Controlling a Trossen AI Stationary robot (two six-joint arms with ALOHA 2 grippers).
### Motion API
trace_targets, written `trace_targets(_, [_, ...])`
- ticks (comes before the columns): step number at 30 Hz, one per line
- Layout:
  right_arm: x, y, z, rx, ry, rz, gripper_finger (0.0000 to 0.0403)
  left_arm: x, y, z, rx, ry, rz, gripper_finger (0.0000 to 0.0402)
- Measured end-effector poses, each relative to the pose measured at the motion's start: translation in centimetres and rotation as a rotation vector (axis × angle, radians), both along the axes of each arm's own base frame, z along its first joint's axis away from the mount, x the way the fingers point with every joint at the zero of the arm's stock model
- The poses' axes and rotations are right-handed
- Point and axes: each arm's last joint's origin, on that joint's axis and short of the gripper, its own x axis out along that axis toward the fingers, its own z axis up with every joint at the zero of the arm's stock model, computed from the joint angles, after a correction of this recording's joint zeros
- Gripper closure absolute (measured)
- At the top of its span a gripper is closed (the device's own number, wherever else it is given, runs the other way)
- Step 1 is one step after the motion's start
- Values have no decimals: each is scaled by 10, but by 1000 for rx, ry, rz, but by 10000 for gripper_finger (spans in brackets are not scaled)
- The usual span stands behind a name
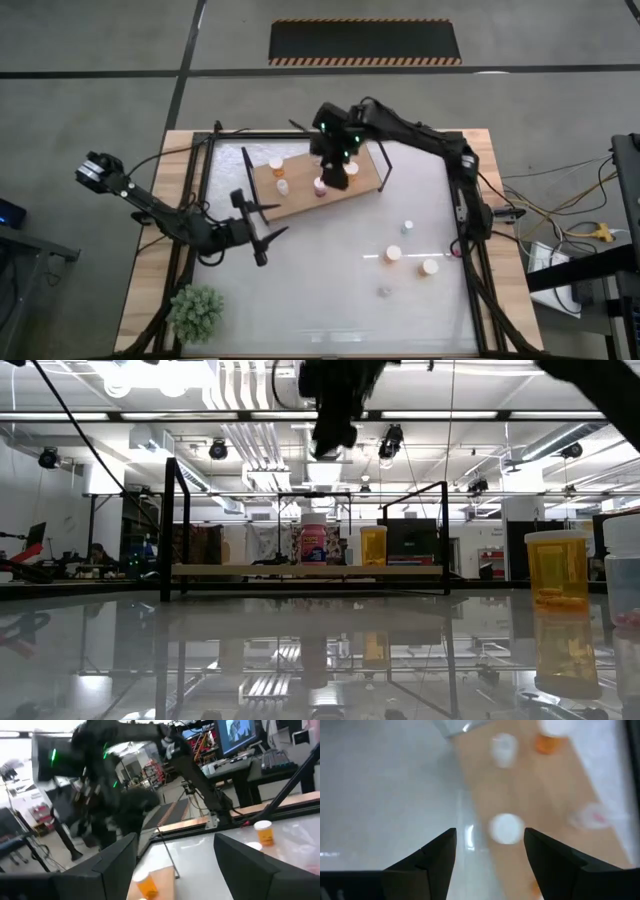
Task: Pick and place medicine bottles onto shelf by color
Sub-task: Put the left orange pill bottle on the shelf
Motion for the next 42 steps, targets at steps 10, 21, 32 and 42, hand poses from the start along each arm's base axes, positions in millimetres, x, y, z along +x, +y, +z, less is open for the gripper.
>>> trace_targets(10, [-17,113,0,15,-88,200,181,8,-5,-5,-82,-42,-19,155])
trace_targets(21, [-81,173,-41,14,-78,152,181,11,-8,2,-103,-69,-61,155])
trace_targets(32, [-175,188,-71,-41,-23,-154,181,14,-11,6,-137,-113,-126,155])
trace_targets(42, [-220,192,-123,-111,-48,-66,181,18,-13,4,-140,-123,-126,155])
